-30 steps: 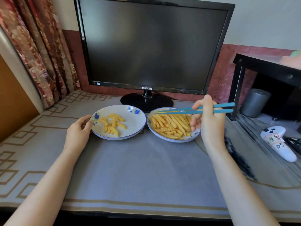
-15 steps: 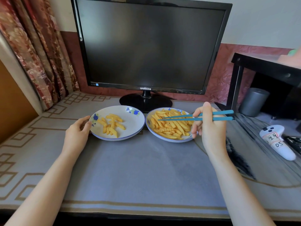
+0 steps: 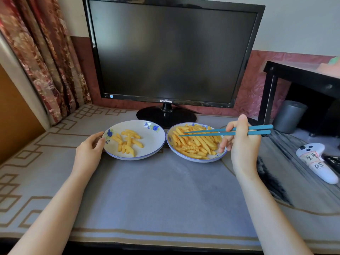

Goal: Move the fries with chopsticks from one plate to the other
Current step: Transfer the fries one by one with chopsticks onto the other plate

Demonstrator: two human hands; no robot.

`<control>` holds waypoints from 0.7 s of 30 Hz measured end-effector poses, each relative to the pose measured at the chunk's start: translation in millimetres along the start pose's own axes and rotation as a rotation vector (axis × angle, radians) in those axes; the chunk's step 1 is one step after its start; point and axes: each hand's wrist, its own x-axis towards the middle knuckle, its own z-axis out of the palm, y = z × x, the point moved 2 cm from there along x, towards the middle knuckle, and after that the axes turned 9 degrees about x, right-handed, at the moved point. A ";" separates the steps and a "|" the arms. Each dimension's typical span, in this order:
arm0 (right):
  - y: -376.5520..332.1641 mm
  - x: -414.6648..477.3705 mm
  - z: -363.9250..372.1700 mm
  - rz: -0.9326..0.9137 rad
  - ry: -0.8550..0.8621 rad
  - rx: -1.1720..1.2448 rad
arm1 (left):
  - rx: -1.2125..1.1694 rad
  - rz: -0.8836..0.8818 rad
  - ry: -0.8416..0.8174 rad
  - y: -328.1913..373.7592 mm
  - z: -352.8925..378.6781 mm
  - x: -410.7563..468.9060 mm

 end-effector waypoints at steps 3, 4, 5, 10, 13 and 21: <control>-6.3 5.9 4.5 0.015 -0.011 0.014 | 0.002 0.000 -0.001 0.4 -0.1 0.2; -8.6 8.4 6.9 0.018 -0.020 0.026 | 0.003 -0.003 0.000 0.5 0.0 0.4; -11.3 10.5 9.7 0.018 -0.033 0.042 | 0.005 -0.003 0.001 0.8 0.0 0.5; -10.7 9.5 35.3 0.043 -0.122 0.075 | 0.021 0.001 0.008 1.9 0.0 0.3; 0.7 -1.9 56.2 0.079 -0.216 0.062 | 0.032 0.011 0.015 1.5 0.0 0.0; 21.0 -21.9 68.6 0.194 -0.388 0.081 | 0.031 0.006 0.008 0.7 -0.4 0.4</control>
